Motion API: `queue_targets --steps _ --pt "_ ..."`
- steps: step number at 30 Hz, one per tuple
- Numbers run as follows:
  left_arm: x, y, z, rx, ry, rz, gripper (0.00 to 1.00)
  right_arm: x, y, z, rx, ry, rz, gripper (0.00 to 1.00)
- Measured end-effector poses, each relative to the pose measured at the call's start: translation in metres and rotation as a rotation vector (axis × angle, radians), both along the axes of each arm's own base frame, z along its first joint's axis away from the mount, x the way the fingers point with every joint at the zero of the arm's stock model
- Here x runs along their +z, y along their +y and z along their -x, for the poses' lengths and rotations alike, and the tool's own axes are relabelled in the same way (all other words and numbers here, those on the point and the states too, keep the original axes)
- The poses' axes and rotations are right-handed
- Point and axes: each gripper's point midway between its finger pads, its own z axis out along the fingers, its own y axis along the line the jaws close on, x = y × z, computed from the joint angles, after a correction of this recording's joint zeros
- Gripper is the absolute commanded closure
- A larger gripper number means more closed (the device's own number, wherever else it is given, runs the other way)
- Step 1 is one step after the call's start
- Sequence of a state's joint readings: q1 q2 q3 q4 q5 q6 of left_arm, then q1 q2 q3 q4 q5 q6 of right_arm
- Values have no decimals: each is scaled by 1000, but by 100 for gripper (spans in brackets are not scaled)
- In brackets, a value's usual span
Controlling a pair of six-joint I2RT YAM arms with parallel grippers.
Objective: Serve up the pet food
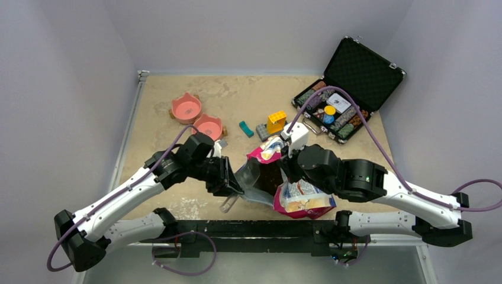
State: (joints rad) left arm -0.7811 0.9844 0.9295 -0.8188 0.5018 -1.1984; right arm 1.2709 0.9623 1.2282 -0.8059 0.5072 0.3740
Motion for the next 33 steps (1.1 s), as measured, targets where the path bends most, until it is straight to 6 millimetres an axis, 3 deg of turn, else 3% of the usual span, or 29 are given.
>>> queue_targets --steps 4,7,12,16,22,27,33 --pt "-11 2 -1 20 23 -26 52 1 0 -1 -5 -4 -4 100" --pt "-24 7 -7 67 22 -76 48 2 0 -2 -11 -9 -5 100" --pt "-27 6 -19 108 -24 -89 67 2 0 -1 -8 -9 -3 100" --pt "-19 -2 -24 103 -64 -48 65 1 0 -1 -7 -9 -2 100" --pt "-11 3 -26 125 -110 -39 79 3 0 -2 -11 -13 -6 100" --pt "-9 8 -23 125 -114 -44 66 4 1 -2 -10 -15 -15 100" --pt "-8 4 -14 68 -85 -26 69 5 1 -3 -14 -19 -17 100"
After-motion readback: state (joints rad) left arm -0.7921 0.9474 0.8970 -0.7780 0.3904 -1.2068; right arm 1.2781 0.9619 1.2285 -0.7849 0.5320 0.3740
